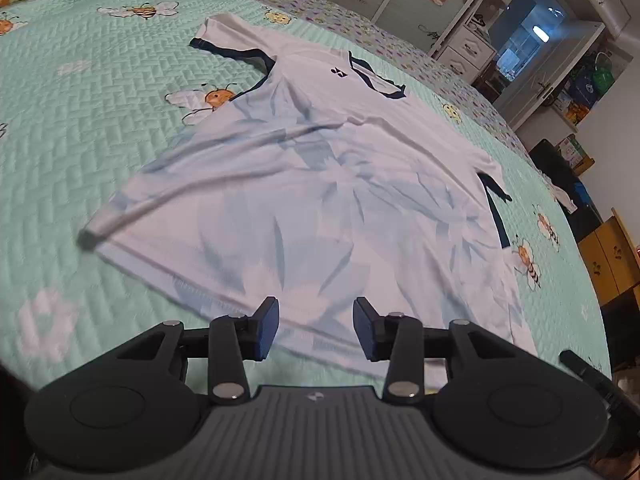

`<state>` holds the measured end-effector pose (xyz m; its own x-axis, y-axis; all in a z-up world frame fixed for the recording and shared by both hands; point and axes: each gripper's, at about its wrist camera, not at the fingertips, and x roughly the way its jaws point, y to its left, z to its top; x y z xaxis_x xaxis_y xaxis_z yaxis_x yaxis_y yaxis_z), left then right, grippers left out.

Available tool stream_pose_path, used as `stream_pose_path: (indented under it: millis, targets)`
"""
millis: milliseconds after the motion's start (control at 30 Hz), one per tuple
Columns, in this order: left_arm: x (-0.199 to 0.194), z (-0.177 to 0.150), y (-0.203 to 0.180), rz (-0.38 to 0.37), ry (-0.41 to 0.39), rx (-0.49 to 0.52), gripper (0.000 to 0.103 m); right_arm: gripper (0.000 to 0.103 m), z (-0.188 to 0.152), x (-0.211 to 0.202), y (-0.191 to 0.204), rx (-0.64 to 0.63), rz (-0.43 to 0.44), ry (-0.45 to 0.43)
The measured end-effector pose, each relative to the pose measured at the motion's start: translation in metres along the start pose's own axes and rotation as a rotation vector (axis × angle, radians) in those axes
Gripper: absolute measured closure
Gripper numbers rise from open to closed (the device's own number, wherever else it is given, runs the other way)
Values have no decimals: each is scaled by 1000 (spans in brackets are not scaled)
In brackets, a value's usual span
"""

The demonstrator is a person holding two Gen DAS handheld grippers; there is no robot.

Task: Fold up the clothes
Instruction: 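Move both grippers back over the flattened shirt toward its hem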

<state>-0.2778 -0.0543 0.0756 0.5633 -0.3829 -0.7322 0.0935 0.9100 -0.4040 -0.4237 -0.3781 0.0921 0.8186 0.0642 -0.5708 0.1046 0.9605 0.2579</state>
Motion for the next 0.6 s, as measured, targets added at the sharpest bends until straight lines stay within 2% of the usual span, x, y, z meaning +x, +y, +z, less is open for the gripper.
stream_pose_path:
  millis: [167, 200, 267, 367, 600]
  targets:
    - [-9, -12, 3, 30, 12, -21, 59, 67, -37, -5, 39, -492, -101, 14]
    - [-10, -15, 3, 36, 14, -25, 59, 67, -42, -2, 42, -558, -113, 20]
    - [-14, -20, 4, 48, 19, -34, 59, 67, -49, 6, 45, -660, -128, 23]
    - [-19, -27, 6, 66, 26, -47, 59, 67, -53, 15, 51, -754, -96, 23]
    - [-27, -42, 8, 100, 43, -64, 58, 64, -72, 34, 66, -1029, -85, 97]
